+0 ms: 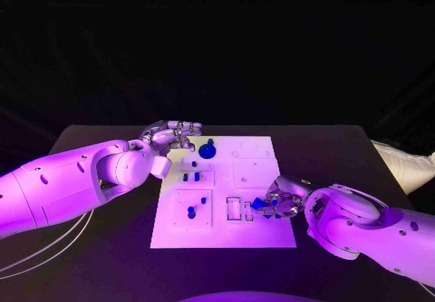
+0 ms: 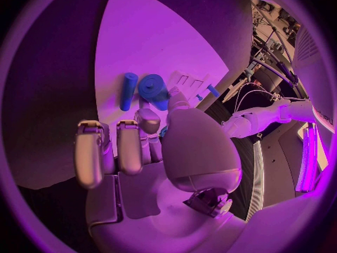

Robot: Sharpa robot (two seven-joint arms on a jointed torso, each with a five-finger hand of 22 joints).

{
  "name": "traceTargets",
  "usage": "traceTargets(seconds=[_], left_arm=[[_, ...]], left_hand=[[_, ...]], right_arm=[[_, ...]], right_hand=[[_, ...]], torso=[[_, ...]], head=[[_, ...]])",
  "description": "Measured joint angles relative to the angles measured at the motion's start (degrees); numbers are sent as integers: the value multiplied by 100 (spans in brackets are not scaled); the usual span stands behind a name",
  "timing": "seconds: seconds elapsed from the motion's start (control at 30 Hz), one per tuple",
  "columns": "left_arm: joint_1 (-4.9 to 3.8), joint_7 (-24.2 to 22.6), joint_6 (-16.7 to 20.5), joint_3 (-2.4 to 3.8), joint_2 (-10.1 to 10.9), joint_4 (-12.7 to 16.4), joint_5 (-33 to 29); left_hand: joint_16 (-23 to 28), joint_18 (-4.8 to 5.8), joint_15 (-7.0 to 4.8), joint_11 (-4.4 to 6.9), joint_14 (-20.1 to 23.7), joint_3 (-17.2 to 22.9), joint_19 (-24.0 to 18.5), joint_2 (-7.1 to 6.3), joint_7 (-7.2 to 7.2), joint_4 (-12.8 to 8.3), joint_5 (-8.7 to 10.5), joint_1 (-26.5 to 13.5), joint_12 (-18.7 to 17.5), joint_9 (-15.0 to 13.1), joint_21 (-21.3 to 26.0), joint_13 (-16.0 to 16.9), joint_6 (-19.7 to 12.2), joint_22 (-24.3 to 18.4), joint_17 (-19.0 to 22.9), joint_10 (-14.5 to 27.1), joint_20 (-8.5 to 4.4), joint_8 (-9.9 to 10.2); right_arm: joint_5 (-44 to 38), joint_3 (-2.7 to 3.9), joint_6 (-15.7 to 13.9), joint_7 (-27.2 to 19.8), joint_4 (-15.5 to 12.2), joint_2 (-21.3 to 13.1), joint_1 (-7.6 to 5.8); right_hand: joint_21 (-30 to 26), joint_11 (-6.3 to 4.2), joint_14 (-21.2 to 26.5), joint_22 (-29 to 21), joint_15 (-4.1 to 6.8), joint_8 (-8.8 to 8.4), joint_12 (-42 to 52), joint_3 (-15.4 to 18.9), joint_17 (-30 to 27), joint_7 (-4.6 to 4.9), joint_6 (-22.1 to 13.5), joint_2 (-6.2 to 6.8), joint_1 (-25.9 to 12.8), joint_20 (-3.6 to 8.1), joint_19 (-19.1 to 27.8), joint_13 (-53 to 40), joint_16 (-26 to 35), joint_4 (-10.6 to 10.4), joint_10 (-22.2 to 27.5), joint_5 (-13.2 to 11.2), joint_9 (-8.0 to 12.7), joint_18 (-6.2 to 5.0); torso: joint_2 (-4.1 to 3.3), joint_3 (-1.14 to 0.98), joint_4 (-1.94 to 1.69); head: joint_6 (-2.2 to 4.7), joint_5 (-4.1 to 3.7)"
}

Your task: Assemble the parts on the task board

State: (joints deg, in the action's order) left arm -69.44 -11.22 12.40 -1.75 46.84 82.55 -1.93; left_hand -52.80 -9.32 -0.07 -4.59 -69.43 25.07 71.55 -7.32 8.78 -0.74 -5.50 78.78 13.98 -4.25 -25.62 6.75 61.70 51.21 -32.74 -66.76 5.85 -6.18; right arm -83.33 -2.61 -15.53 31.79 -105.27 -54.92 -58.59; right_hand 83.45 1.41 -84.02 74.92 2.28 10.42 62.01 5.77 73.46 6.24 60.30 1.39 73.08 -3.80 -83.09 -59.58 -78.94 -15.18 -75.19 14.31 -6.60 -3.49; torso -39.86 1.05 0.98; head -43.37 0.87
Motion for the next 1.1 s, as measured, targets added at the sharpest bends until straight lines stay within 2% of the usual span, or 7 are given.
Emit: traceTargets(seconds=[0.17,0.4,0.63,0.67,0.77,0.9,1.1], left_arm=[[0,18,-23,0,19,3,3],[0,49,-52,0,28,3,11],[0,66,-70,0,30,0,17],[0,68,-72,0,28,-1,18],[0,71,-75,0,21,-3,19],[0,75,-80,0,14,-3,21],[0,78,-87,0,14,-3,24]], left_hand=[[0,0,0,0,0,0,0,0,0,0,0,0,0,3,0,0,0,0,0,0,0,0],[0,0,0,-22,0,0,0,0,0,0,0,0,0,5,0,0,0,0,0,22,0,0],[0,0,0,-22,0,-15,0,0,0,16,0,0,0,5,-1,0,0,-6,5,22,0,0],[0,0,0,-22,0,-15,0,0,0,16,0,0,0,5,-1,0,0,-6,5,22,0,0],[0,0,0,-22,0,-15,0,0,0,16,0,0,0,5,-1,0,0,-6,4,22,0,0],[0,0,0,-22,0,-15,0,0,0,15,0,0,0,5,-1,0,0,-6,4,22,0,0],[0,0,0,-22,0,-15,0,0,0,16,0,0,0,4,-1,0,0,-5,4,22,0,0]], right_arm=[[0,-3,-113,29,3,8,24],[74,-29,-375,49,-49,-25,59],[269,-33,-798,-6,-324,-151,66],[300,-30,-851,-24,-359,-160,55],[389,-20,-977,-72,-422,-172,28],[528,-20,-1100,-138,-463,-152,12],[685,-19,-1152,-176,-466,-36,5]], right_hand=[[0,-17,0,0,0,2,-85,26,-10,-30,30,-97,100,0,0,24,0,-25,18,122,-3,0],[29,-20,3,-1,37,32,-109,41,49,-66,148,-232,174,16,-16,-34,0,-38,41,235,-40,0],[95,-81,-1,-1,42,80,-62,87,128,-97,237,-277,187,52,-52,-128,-58,-71,-24,423,-81,3],[95,-74,3,-1,46,80,-62,92,136,-105,246,-284,180,52,-52,-136,-58,-76,-39,456,-108,59],[95,-86,16,-1,63,80,-62,111,149,-112,254,-300,180,52,-52,-155,-85,-95,-68,544,-113,65],[133,-93,-2,-1,81,79,-62,128,149,-117,264,-361,168,67,-66,-161,-89,-109,-76,613,-116,66],[133,-113,-2,-1,81,113,-79,151,149,-93,298,-369,173,71,-71,-161,-89,-118,-115,656,-116,66]], torso=[[2,1,-4],[3,1,-4],[4,-3,-4],[4,-2,-4],[5,1,-7],[4,1,-12],[2,1,-14]], head=[[-38,15],[-48,41],[-37,44],[-35,44],[-31,44],[-31,52],[-43,71]])
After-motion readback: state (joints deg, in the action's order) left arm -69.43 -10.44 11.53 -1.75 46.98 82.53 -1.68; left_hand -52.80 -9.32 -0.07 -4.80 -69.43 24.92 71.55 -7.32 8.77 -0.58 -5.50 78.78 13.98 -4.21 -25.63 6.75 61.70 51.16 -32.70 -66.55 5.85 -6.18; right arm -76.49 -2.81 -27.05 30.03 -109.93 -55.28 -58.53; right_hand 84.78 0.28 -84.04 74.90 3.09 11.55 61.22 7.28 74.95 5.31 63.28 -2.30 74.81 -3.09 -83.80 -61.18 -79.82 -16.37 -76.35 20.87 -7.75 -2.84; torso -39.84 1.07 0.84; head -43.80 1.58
